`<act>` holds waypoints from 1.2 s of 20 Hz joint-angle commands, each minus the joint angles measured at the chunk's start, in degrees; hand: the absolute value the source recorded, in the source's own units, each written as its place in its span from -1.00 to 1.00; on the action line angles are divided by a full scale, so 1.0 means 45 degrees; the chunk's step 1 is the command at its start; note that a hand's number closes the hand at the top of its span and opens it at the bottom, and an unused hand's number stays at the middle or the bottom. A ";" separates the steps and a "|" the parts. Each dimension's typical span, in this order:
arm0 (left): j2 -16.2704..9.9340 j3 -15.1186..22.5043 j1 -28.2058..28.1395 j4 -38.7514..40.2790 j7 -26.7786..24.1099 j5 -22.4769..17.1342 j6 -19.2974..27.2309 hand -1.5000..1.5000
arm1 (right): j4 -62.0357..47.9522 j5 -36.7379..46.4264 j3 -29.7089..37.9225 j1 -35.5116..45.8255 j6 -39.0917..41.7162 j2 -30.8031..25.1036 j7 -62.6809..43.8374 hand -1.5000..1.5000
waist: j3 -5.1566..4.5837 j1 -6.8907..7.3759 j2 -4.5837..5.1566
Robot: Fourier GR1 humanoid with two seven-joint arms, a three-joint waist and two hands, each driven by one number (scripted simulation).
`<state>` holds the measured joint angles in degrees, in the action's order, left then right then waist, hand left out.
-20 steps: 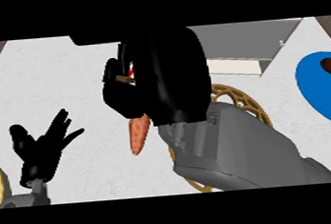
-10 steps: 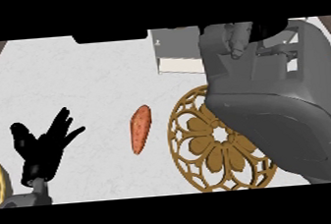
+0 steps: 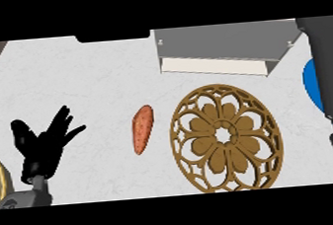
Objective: Pick the cupcake from the placemat and place it in the tiered shelf
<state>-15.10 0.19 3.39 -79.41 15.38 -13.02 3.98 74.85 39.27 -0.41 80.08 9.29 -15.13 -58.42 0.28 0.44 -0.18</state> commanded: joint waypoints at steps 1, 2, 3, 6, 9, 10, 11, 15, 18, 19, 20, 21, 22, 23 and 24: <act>-0.0152 -0.0074 -0.0308 -0.0217 0.0885 -0.0202 -0.0153 0.00 | -0.1088 -0.0345 0.0536 0.0186 0.0671 -0.0455 0.0280 1.00 | -0.0065 0.0046 0.0037; 0.0092 -0.0075 0.0158 0.0800 0.0211 0.0066 -0.0094 0.00 | -0.1341 -0.0562 0.0788 0.0990 0.1048 -0.0576 0.0070 1.00 | -0.0074 -0.0025 0.0051; 0.0555 0.0240 -0.0030 0.1107 -0.0349 0.0375 0.0085 0.00 | -0.1773 -0.0336 0.0650 0.0269 0.0488 -0.0608 0.0979 1.00 | -0.0075 -0.0012 0.0088; -0.0183 -0.0202 -0.0414 0.0120 0.0271 -0.0280 -0.0656 0.00 | -0.2866 -0.0590 0.0765 0.0097 0.0777 -0.0952 0.2284 1.00 | -0.0069 0.0115 0.0090; 0.0524 0.0317 -0.0040 0.0453 0.0081 0.0336 -0.0076 0.00 | -0.3930 -0.0159 0.0764 0.0134 0.0337 -0.1265 0.3228 1.00 | -0.0072 0.0101 0.0118; 0.0353 0.0277 -0.0093 -0.0151 0.0732 0.0283 0.0044 0.00 | -0.4247 0.0103 0.0503 0.0015 -0.0063 -0.0888 0.3398 1.00 | -0.0068 0.0161 0.0108; 0.0335 0.0329 -0.0540 0.0131 0.0207 0.0480 -0.0098 0.00 | -0.4276 0.0150 0.0527 -0.0034 -0.0125 -0.0928 0.3494 1.00 | -0.0070 0.0137 0.0099; 0.0470 0.0163 0.0241 0.0598 0.0322 0.0530 0.0052 0.00 | -0.5269 0.0502 0.0484 -0.0111 -0.0713 -0.0846 0.4307 1.00 | -0.0068 0.0088 0.0105; 0.0032 -0.0315 0.0598 0.1002 0.0346 0.0112 -0.0583 0.00 | -0.6692 0.0672 0.0845 0.0567 -0.1289 -0.1030 0.4935 1.00 | -0.0075 0.0186 0.0155; 0.0545 0.0177 0.0104 0.0168 0.0626 0.0496 0.0097 0.00 | -0.7114 0.0914 0.0785 0.0518 -0.1612 -0.1235 0.5493 1.00 | -0.0068 0.0283 0.0156; 0.0627 0.0159 0.0664 0.0850 0.0178 0.0553 -0.0091 0.00 | -0.7776 0.0828 0.0990 0.0805 -0.1662 -0.1239 0.5679 1.00 | -0.0075 0.0254 0.0192; 0.0419 0.0072 -0.0075 0.1147 -0.0467 0.0667 -0.0405 0.00 | -0.7784 0.0898 0.0948 0.1004 -0.1542 -0.1245 0.5498 1.00 | -0.0078 0.0250 0.0166; 0.0304 -0.0233 0.0619 0.0997 0.0213 0.0313 -0.0381 0.00 | -0.8051 0.0769 0.1112 0.0914 -0.1512 -0.1499 0.6156 1.00 | -0.0073 0.0204 0.0158; 0.0787 0.0319 0.0148 -0.0019 0.0461 0.0713 0.0213 0.00 | -0.8338 0.1028 0.0995 0.0984 -0.2218 -0.1014 0.6068 1.00 | -0.0068 0.0303 0.0144; 0.0407 -0.0067 0.0125 0.0994 -0.0113 0.0534 -0.0421 0.00 | -0.8004 0.0985 0.0981 0.0744 -0.2260 -0.0986 0.6182 1.00 | -0.0072 0.0171 0.0130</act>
<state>-13.68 -0.52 4.85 -78.31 15.21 -11.06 3.18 41.57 42.87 3.72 83.31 1.99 -20.18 -33.43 0.35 1.55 0.23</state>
